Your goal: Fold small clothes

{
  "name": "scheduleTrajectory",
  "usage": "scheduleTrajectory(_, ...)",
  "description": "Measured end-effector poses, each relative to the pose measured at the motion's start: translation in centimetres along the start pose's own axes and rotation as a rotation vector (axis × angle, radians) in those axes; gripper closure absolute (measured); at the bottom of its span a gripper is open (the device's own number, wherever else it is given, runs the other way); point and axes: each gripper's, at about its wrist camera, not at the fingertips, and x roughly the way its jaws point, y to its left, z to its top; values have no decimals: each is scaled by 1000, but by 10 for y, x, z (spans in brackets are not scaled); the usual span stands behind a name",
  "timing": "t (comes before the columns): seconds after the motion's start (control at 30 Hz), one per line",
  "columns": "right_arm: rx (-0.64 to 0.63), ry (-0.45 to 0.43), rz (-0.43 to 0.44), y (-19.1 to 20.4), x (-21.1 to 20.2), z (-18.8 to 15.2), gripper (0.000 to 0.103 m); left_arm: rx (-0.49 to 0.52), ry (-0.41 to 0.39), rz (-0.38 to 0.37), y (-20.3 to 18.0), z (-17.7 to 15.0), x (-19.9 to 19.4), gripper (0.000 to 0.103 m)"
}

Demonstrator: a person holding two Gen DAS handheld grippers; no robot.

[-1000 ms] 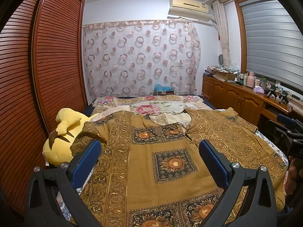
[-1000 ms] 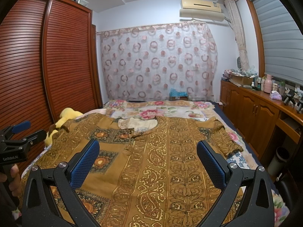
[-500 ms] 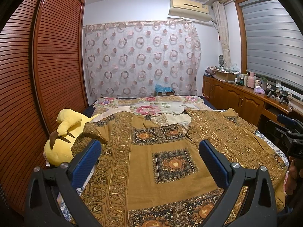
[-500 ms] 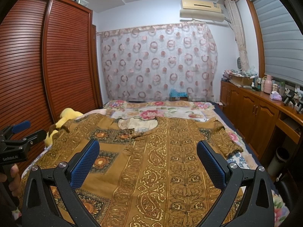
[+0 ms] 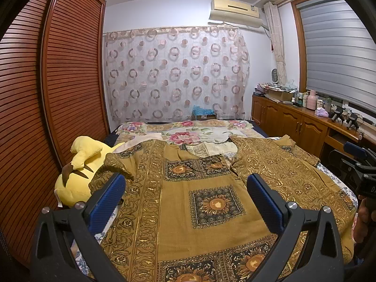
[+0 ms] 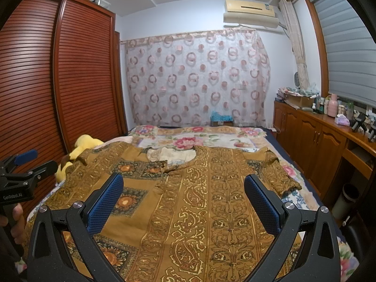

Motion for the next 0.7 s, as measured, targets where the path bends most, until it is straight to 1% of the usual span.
scheduleTrajectory(0.33,-2,5,1,-1,0,-1,0,1,2,-1,1,-1,1,0)
scheduleTrajectory(0.47,-8,21,4,3,3,-5,0,1,16,8,10,2,2,0)
scheduleTrajectory(0.5,-10,26,4,4,7,0,0,-1,21,10,15,2,4,0)
scheduleTrajectory(0.7,-7,56,14,7,17,-8,0,-14,40,29,28,-5,10,0)
